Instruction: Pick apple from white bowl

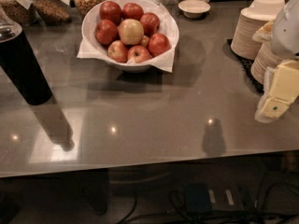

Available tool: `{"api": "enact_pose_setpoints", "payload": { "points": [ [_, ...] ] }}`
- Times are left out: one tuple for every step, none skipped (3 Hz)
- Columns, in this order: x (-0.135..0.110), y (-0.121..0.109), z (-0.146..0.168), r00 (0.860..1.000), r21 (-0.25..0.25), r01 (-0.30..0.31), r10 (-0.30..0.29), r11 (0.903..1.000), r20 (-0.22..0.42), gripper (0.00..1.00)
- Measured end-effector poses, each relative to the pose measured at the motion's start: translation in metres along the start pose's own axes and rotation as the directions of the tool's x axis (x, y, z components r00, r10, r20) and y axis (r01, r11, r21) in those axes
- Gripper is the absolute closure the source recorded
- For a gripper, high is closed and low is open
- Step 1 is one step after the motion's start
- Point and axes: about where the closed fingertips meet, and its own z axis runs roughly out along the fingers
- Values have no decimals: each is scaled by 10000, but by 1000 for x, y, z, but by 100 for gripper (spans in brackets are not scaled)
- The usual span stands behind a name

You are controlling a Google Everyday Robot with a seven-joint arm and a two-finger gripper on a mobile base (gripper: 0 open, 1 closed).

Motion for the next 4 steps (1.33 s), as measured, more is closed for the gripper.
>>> {"api": "enact_pose_setpoints", "payload": {
  "points": [
    [0, 0, 0, 10000, 2, -1, 1, 10000, 3, 0],
    [-10, -7, -1, 9993, 243, -63, 54, 9997, 373, 0],
    [-29, -20, -2, 9949, 572, -204, 146, 9982, 1002, 0],
    [-54, -38, 2, 9800, 901, -625, 440, 9940, 1943, 0]
  ]
}}
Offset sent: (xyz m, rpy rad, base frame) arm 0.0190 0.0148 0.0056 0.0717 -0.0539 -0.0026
